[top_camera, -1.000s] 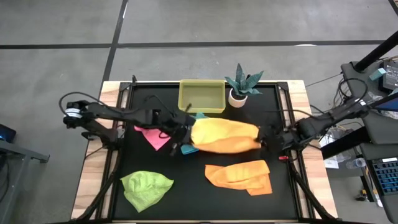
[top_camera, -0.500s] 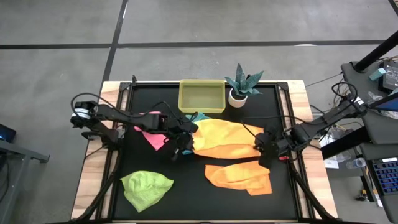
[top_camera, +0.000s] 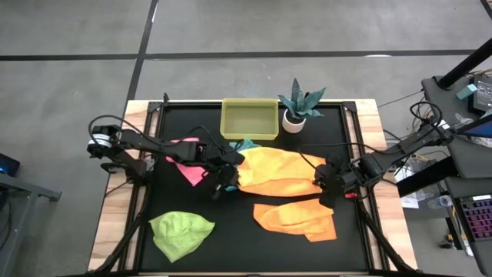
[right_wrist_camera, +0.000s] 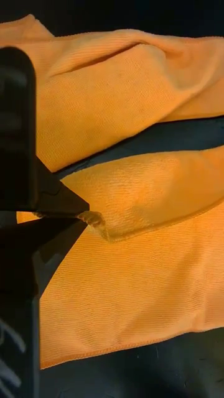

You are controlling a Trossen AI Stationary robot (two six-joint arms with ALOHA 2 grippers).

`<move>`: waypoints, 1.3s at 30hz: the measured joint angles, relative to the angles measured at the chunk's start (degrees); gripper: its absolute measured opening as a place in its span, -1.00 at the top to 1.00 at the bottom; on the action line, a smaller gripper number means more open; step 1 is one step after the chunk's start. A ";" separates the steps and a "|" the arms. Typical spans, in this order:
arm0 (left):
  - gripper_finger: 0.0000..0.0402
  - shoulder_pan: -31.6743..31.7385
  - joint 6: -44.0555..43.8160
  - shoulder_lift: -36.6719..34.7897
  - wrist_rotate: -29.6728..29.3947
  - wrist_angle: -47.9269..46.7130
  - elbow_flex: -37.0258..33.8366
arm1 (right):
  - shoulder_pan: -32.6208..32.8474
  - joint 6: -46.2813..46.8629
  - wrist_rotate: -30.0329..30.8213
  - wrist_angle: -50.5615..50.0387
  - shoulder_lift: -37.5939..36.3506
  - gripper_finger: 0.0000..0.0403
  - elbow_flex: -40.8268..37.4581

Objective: Fold microfiber towels
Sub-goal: Fold the top orange microfiber cloth

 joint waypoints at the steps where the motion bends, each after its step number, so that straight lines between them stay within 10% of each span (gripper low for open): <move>1: 1.00 0.00 0.00 0.00 0.00 0.13 -0.23 | 0.00 0.00 0.00 0.00 0.00 0.96 0.00; 25: 1.00 -12.05 -14.59 -0.02 -0.06 5.04 -2.18 | 14.79 20.16 -7.88 14.33 5.46 0.96 -0.06; 39: 1.00 -2.71 -12.20 -0.05 -18.03 5.39 -2.18 | 14.64 30.17 13.86 -7.63 10.05 0.96 1.27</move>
